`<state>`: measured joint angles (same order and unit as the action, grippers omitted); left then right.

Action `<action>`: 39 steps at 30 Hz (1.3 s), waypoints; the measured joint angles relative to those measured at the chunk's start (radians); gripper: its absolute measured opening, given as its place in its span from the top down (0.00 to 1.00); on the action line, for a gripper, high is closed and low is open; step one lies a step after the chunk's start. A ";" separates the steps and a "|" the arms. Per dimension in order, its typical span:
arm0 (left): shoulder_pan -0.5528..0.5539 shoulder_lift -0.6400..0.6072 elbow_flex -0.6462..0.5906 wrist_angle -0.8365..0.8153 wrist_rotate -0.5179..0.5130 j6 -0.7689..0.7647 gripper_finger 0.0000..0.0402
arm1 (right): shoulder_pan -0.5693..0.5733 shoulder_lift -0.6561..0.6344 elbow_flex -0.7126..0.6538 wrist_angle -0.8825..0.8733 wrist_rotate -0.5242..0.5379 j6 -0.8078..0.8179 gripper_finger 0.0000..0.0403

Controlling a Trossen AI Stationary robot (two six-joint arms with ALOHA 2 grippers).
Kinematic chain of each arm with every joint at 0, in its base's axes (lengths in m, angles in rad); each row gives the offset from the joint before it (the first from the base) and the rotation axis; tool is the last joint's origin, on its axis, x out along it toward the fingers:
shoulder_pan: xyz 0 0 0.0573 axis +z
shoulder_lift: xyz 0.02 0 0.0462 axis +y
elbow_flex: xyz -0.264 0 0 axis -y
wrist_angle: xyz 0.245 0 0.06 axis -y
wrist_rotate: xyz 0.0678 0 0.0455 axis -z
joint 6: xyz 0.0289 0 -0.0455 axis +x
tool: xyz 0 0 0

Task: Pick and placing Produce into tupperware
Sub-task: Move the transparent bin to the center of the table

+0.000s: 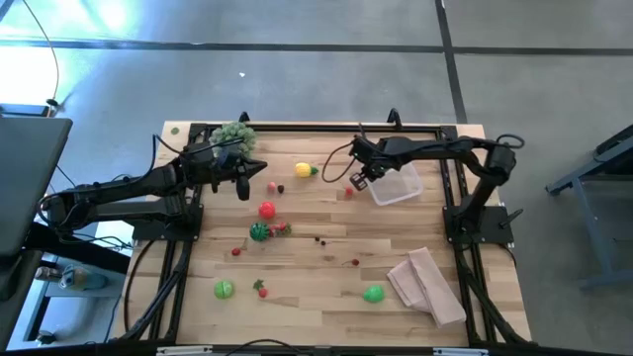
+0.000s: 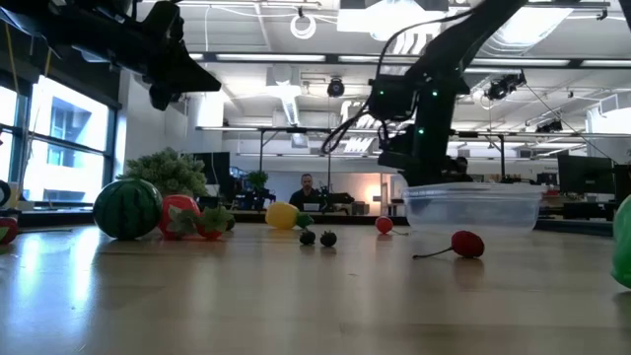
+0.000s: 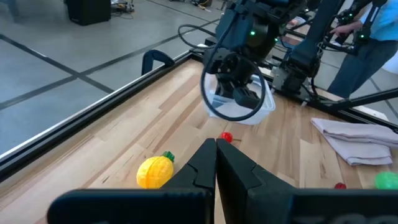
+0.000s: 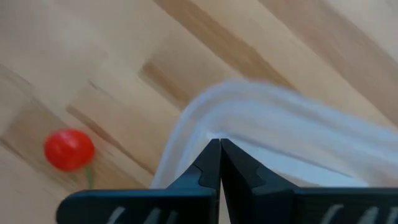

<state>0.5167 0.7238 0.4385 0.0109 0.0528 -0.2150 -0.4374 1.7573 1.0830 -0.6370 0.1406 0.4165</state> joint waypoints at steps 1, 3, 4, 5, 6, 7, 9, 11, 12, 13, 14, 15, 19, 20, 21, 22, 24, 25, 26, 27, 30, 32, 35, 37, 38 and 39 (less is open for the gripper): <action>0.000 0.000 0.000 0.000 0.000 0.000 1.00 | 0.000 0.014 0.018 -0.001 -0.002 -0.010 1.00; 0.000 0.000 0.000 -0.003 0.000 0.000 1.00 | -0.006 0.042 0.059 0.001 -0.008 -0.034 1.00; 0.000 0.000 0.000 -0.005 0.000 0.000 1.00 | -0.009 0.058 0.080 -0.001 -0.014 -0.042 1.00; 0.000 0.000 0.000 -0.007 0.000 0.000 1.00 | -0.012 0.073 0.103 0.001 -0.021 -0.054 1.00; 0.000 0.000 0.000 -0.008 0.000 -0.001 1.00 | -0.016 0.090 0.125 0.001 -0.036 -0.060 1.00; 0.000 0.000 0.000 -0.008 0.000 -0.001 1.00 | -0.019 0.107 0.149 0.000 -0.041 -0.069 1.00; 0.000 0.000 0.000 -0.009 0.000 -0.001 1.00 | -0.023 0.141 0.201 -0.003 -0.049 -0.087 1.00; 0.000 0.000 0.000 -0.010 0.000 -0.001 1.00 | -0.025 0.178 0.258 -0.005 -0.059 -0.107 1.00; 0.000 0.000 0.000 -0.011 0.000 -0.001 1.00 | -0.025 0.197 0.287 -0.010 -0.070 -0.116 1.00; 0.000 0.000 0.000 -0.011 0.000 -0.001 1.00 | -0.024 0.217 0.316 -0.017 -0.082 -0.126 1.00; 0.000 0.000 0.000 -0.011 0.000 -0.001 1.00 | -0.024 0.238 0.349 -0.019 -0.097 -0.132 1.00; 0.000 0.000 0.000 -0.011 0.000 -0.001 1.00 | -0.022 0.260 0.382 -0.024 -0.107 -0.142 1.00; 0.000 0.000 0.000 -0.014 0.000 0.000 1.00 | 0.002 0.343 0.509 -0.066 -0.132 -0.174 1.00; 0.000 0.000 0.000 -0.014 0.000 -0.001 1.00 | 0.012 0.363 0.537 -0.084 -0.135 -0.182 1.00; 0.000 0.000 0.000 -0.014 0.000 -0.001 1.00 | 0.023 0.380 0.563 -0.101 -0.135 -0.189 1.00; 0.000 0.000 0.000 -0.014 0.000 -0.001 1.00 | 0.034 0.397 0.586 -0.117 -0.135 -0.190 1.00; 0.000 0.000 0.000 -0.015 0.000 -0.001 1.00 | 0.058 0.421 0.619 -0.157 -0.135 -0.190 1.00; 0.000 0.000 0.000 -0.015 0.000 0.000 1.00 | 0.070 0.430 0.630 -0.169 -0.134 -0.192 1.00; 0.000 0.000 0.000 -0.015 0.000 -0.001 1.00 | 0.083 0.436 0.635 -0.172 -0.135 -0.192 1.00; 0.000 0.000 0.000 -0.015 0.000 -0.001 1.00 | 0.096 0.439 0.636 -0.178 -0.134 -0.190 1.00; 0.000 0.000 0.000 -0.016 0.000 -0.001 1.00 | 0.141 0.442 0.636 -0.192 -0.134 -0.189 1.00; 0.000 0.000 0.000 -0.021 0.000 -0.001 1.00 | 0.171 0.442 0.636 -0.198 -0.134 -0.188 1.00; 0.000 0.000 0.000 -0.031 0.000 -0.001 1.00 | 0.215 0.442 0.636 -0.205 -0.133 -0.172 1.00; 0.000 0.000 0.000 -0.041 0.000 -0.001 1.00 | 0.242 0.442 0.636 -0.207 -0.131 -0.163 1.00; 0.000 0.000 0.000 -0.045 0.000 -0.001 1.00 | 0.255 0.442 0.636 -0.213 -0.131 -0.159 1.00; 0.000 0.000 0.000 -0.047 0.000 -0.002 1.00 | 0.268 0.442 0.636 -0.217 -0.131 -0.155 1.00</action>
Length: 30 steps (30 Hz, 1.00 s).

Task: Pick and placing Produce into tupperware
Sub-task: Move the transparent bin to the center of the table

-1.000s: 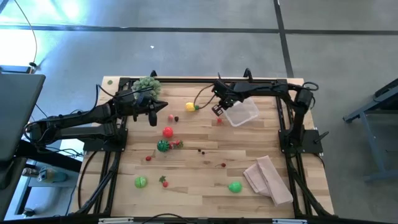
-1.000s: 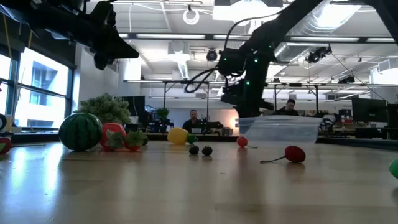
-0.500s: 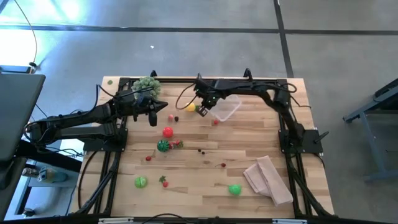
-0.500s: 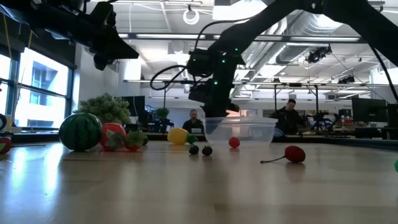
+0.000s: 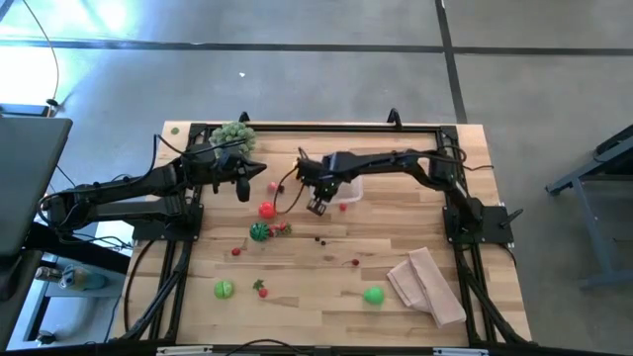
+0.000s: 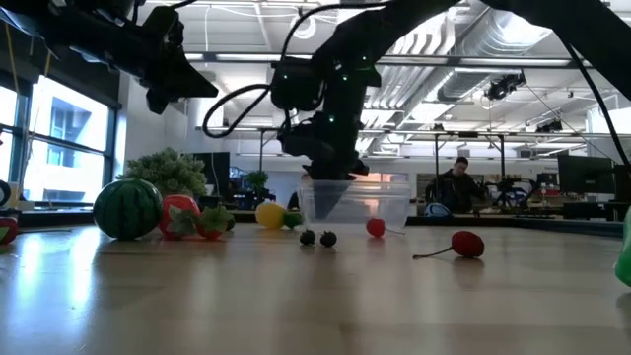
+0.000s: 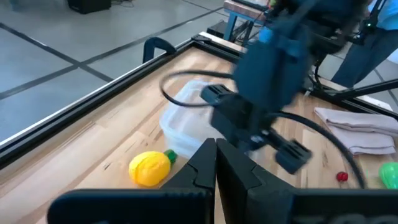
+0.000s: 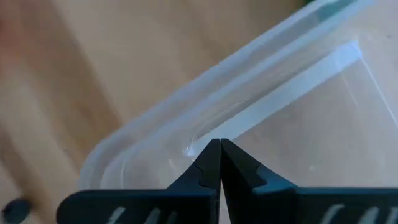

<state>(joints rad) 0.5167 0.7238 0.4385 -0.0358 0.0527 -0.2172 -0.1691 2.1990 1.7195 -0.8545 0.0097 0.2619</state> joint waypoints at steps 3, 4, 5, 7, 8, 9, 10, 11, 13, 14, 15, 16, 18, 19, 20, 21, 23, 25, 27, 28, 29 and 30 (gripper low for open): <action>0.000 0.000 0.000 -0.001 0.000 -0.001 1.00 | 0.035 0.000 0.000 -0.005 0.000 0.003 1.00; 0.000 0.000 0.000 -0.001 0.000 -0.001 1.00 | 0.046 0.000 0.000 -0.005 0.000 0.008 1.00; 0.000 0.000 0.000 -0.001 0.000 -0.001 1.00 | 0.056 0.000 0.000 -0.008 0.000 0.013 1.00; 0.000 0.000 0.000 -0.002 0.000 -0.005 1.00 | 0.073 0.000 0.000 -0.015 0.000 0.025 1.00; 0.000 0.000 0.000 -0.002 0.000 -0.008 1.00 | 0.081 0.000 0.000 -0.019 0.000 0.026 1.00; 0.000 0.000 0.000 -0.003 0.000 -0.014 1.00 | 0.089 0.000 0.000 -0.026 0.000 0.028 1.00; 0.000 0.000 0.000 -0.005 0.000 -0.017 1.00 | 0.096 0.000 0.000 -0.033 0.000 0.032 1.00; 0.000 0.000 0.000 -0.007 0.000 -0.020 1.00 | 0.103 0.000 0.000 -0.038 0.001 0.038 1.00; 0.000 0.000 0.000 -0.011 0.000 -0.020 1.00 | 0.116 0.000 0.000 -0.049 0.009 0.045 1.00; 0.000 0.000 0.000 -0.014 0.000 -0.020 1.00 | 0.122 0.000 0.000 -0.050 0.014 0.045 1.00; 0.000 0.000 0.000 -0.017 0.000 -0.020 1.00 | 0.126 0.000 0.000 -0.050 0.016 0.045 1.00; 0.000 0.000 0.000 -0.018 0.000 -0.020 1.00 | 0.131 0.000 0.000 -0.050 0.016 0.048 1.00; 0.000 0.000 0.000 -0.019 0.000 -0.020 1.00 | 0.140 0.000 0.000 -0.050 0.016 0.048 1.00; 0.000 0.000 0.000 -0.019 0.000 -0.021 1.00 | 0.144 0.000 0.000 -0.050 0.016 0.048 1.00; 0.000 0.000 0.000 -0.019 0.000 -0.021 1.00 | 0.147 0.000 0.000 -0.050 0.016 0.048 1.00; 0.000 0.000 0.000 -0.019 0.000 -0.021 1.00 | 0.150 0.000 0.000 -0.050 0.016 0.048 1.00; 0.000 0.000 0.000 -0.020 0.000 -0.023 1.00 | 0.151 0.000 0.000 -0.050 0.016 0.048 1.00; 0.000 0.000 0.000 -0.019 0.000 -0.023 1.00 | 0.151 0.000 0.000 -0.050 0.016 0.047 1.00; 0.000 0.000 0.000 -0.020 0.000 -0.023 1.00 | 0.150 0.000 0.000 -0.050 0.019 0.046 1.00; 0.000 0.000 0.000 -0.019 0.000 -0.024 1.00 | 0.148 0.000 0.000 -0.050 0.027 0.044 1.00; 0.000 0.000 0.000 -0.020 0.000 -0.024 1.00 | 0.147 0.000 0.000 -0.050 0.041 0.044 1.00; 0.000 0.000 0.000 -0.019 0.000 -0.024 1.00 | 0.145 0.000 0.000 -0.050 0.054 0.044 1.00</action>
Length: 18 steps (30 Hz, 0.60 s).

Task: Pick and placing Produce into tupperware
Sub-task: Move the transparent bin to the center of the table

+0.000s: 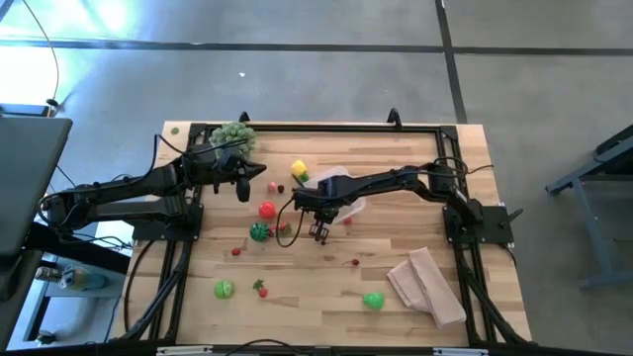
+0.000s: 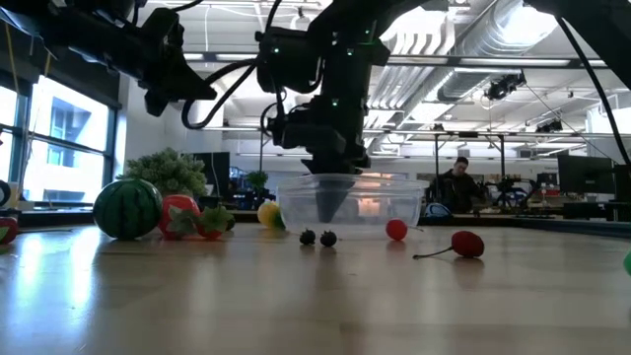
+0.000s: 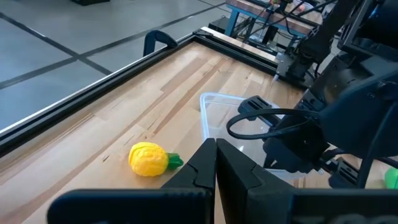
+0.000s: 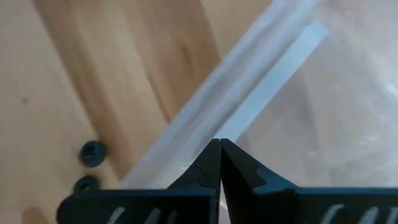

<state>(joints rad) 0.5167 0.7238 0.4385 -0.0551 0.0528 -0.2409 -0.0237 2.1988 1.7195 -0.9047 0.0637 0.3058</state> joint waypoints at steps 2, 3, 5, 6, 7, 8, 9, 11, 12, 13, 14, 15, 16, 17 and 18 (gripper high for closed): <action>0.000 0.000 0.000 0.000 0.000 0.000 1.00 | -0.004 0.000 0.000 -0.006 0.014 0.000 1.00; 0.000 0.000 0.000 0.000 0.000 0.000 1.00 | -0.008 0.000 0.000 -0.011 0.015 -0.005 1.00; 0.000 0.000 0.000 0.000 0.000 0.000 1.00 | -0.016 0.000 0.000 -0.021 0.016 -0.018 1.00; 0.000 0.000 0.000 0.000 0.000 0.000 1.00 | -0.020 0.000 0.000 -0.027 0.022 -0.018 1.00; 0.000 0.000 0.000 0.000 0.000 0.000 1.00 | -0.024 0.000 0.000 -0.033 0.035 -0.018 1.00; 0.000 0.000 0.000 0.000 0.000 0.000 1.00 | -0.029 0.000 0.000 -0.039 0.049 -0.019 1.00; 0.000 0.000 0.000 0.000 0.000 0.000 1.00 | -0.034 0.000 0.000 -0.047 0.065 -0.019 1.00; 0.000 0.000 0.000 0.000 0.000 0.000 1.00 | -0.045 0.000 0.000 -0.065 0.089 -0.019 1.00; 0.000 0.000 0.000 0.000 0.000 0.000 1.00 | -0.051 0.000 0.000 -0.074 0.094 -0.023 1.00; 0.000 0.000 0.000 0.000 0.000 0.000 1.00 | -0.058 0.000 0.000 -0.083 0.095 -0.026 1.00; 0.000 0.000 0.000 0.000 0.000 0.000 1.00 | -0.064 0.000 0.000 -0.089 0.095 -0.027 1.00; 0.000 0.000 0.000 0.000 0.000 0.000 1.00 | -0.071 0.000 0.000 -0.094 0.095 -0.031 1.00; 0.000 0.000 0.000 0.000 0.000 0.000 1.00 | -0.078 0.000 0.000 -0.100 0.095 -0.035 1.00; 0.000 0.000 0.000 0.000 0.000 0.000 1.00 | -0.085 0.000 0.000 -0.106 0.096 -0.038 1.00; 0.000 0.000 0.000 0.000 0.000 0.000 1.00 | -0.091 0.000 0.000 -0.110 0.100 -0.041 1.00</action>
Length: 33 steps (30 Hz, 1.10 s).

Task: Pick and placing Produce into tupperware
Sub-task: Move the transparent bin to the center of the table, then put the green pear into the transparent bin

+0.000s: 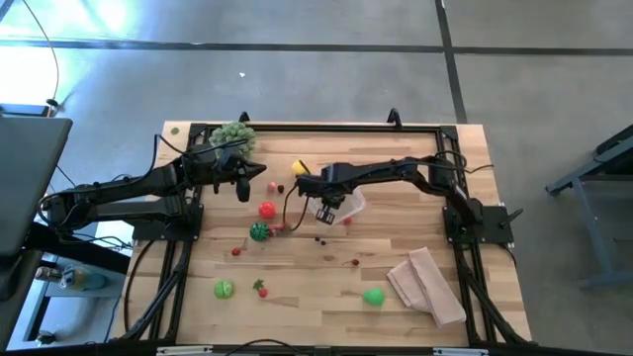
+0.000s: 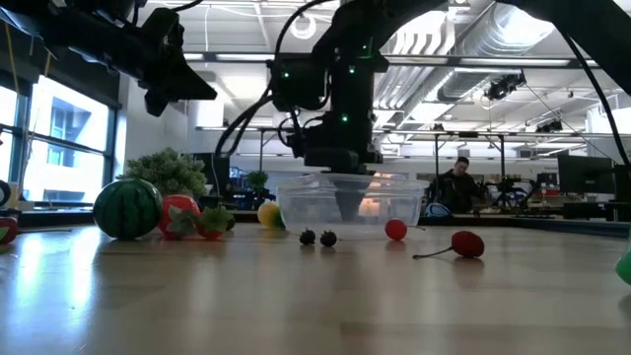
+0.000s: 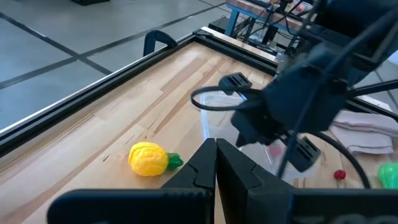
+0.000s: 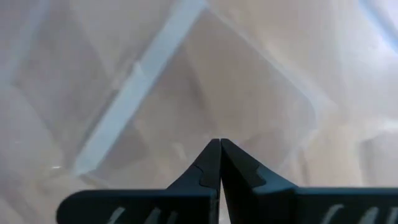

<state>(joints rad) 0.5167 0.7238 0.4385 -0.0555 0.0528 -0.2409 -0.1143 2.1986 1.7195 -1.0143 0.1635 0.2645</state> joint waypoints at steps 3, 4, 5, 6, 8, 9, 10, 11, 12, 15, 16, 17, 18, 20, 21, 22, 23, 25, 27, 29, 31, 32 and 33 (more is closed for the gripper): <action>0.000 0.000 0.000 -0.001 0.000 0.000 1.00 | -0.014 0.000 0.000 -0.022 0.032 -0.003 1.00; 0.000 0.000 0.000 -0.001 0.000 0.000 1.00 | -0.018 0.000 0.000 -0.033 0.045 -0.004 1.00; 0.000 0.000 0.000 -0.002 0.000 0.000 1.00 | -0.021 0.000 0.000 -0.046 0.054 -0.003 1.00; 0.000 0.000 0.000 -0.002 0.000 0.000 1.00 | -0.024 0.000 0.000 -0.059 0.064 -0.002 1.00; 0.000 0.000 0.000 -0.005 0.000 0.000 1.00 | -0.030 0.000 0.000 -0.081 0.082 0.006 1.00; 0.000 0.000 0.000 -0.006 0.000 0.000 1.00 | -0.031 0.000 0.000 -0.091 0.093 0.007 1.00; 0.000 0.000 0.000 -0.007 0.000 0.000 1.00 | -0.032 0.000 0.000 -0.100 0.103 0.007 1.00; 0.000 0.000 0.000 -0.007 0.000 0.000 1.00 | -0.032 0.000 0.000 -0.106 0.116 0.008 1.00; 0.000 0.000 0.000 -0.007 0.000 0.000 1.00 | -0.032 0.000 0.000 -0.111 0.124 0.011 1.00; 0.000 0.000 0.000 -0.007 0.000 0.000 1.00 | -0.031 0.000 0.000 -0.136 0.136 0.025 1.00; 0.000 0.000 0.000 -0.007 0.000 0.000 1.00 | -0.031 0.000 0.000 -0.146 0.145 0.026 1.00; 0.000 0.000 0.000 -0.007 0.000 0.000 1.00 | -0.031 0.000 0.000 -0.155 0.156 0.026 1.00; 0.000 0.000 0.000 -0.007 0.000 0.000 1.00 | -0.031 0.000 0.000 -0.164 0.169 0.031 1.00; 0.000 0.000 0.000 -0.007 0.000 0.000 1.00 | -0.032 0.000 0.000 -0.175 0.183 0.044 1.00; 0.000 0.000 0.000 -0.007 0.000 0.000 1.00 | -0.032 0.000 0.000 -0.176 0.185 0.044 1.00; 0.000 0.000 0.000 -0.007 0.000 0.000 1.00 | -0.032 0.000 0.000 -0.175 0.185 0.044 1.00; 0.000 0.000 0.000 -0.007 0.000 0.000 1.00 | -0.032 0.000 0.000 -0.175 0.185 0.044 1.00; 0.000 0.000 0.000 -0.007 0.000 0.000 1.00 | -0.032 0.000 0.000 -0.175 0.185 0.041 1.00; 0.000 0.000 0.000 -0.007 0.000 0.011 1.00 | -0.032 0.000 0.000 -0.171 0.185 0.031 1.00; 0.000 -0.001 0.000 -0.007 0.017 0.047 1.00 | -0.032 0.000 0.000 -0.158 0.185 0.011 1.00; 0.000 -0.010 0.000 -0.008 0.055 0.084 1.00 | -0.032 0.000 0.000 -0.143 0.185 -0.009 1.00; 0.000 -0.017 0.000 -0.009 0.074 0.098 1.00 | -0.032 0.000 0.000 -0.136 0.184 -0.019 1.00; 0.000 -0.027 0.000 -0.010 0.092 0.103 1.00 | -0.032 0.000 0.000 -0.130 0.183 -0.029 1.00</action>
<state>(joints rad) 0.5167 0.6968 0.4385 -0.0660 0.1447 -0.1378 -0.1459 2.1983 1.7195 -1.1440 0.3465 0.2358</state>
